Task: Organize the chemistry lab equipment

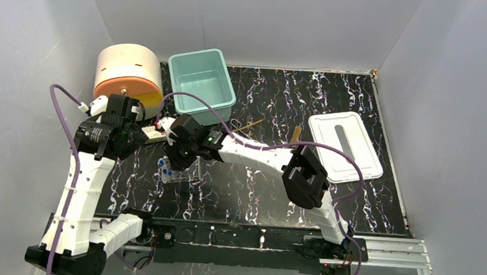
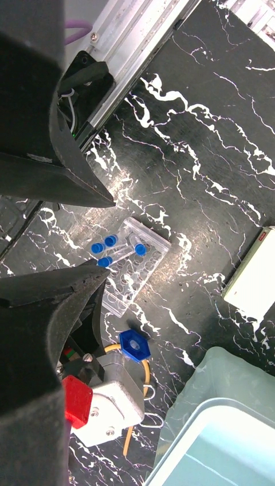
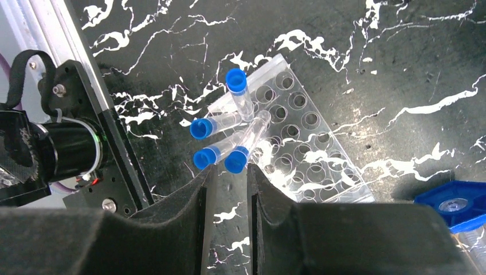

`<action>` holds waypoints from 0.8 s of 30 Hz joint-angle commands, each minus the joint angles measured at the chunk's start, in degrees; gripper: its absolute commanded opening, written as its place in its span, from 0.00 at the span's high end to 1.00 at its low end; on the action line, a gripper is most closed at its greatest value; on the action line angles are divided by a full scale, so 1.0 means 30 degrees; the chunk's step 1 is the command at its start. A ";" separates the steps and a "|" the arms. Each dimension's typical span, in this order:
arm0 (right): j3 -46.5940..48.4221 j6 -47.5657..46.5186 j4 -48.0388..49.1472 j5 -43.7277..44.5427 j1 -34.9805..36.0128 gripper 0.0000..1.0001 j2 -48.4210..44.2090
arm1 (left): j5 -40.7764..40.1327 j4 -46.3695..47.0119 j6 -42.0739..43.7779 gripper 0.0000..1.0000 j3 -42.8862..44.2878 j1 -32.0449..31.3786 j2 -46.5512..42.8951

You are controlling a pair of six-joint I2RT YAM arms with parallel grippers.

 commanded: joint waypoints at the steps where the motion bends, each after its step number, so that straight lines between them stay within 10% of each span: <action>1: 0.1304 -0.0320 0.0754 -0.0407 0.0033 0.66 0.0423 | -0.0697 -0.0198 -0.0133 0.59 0.0279 0.0024 -0.0318; 24: -0.2972 0.0826 0.2674 0.1312 -0.0229 0.54 -0.2495 | -0.2409 -0.0610 -0.0480 0.60 0.1131 0.0024 -0.0862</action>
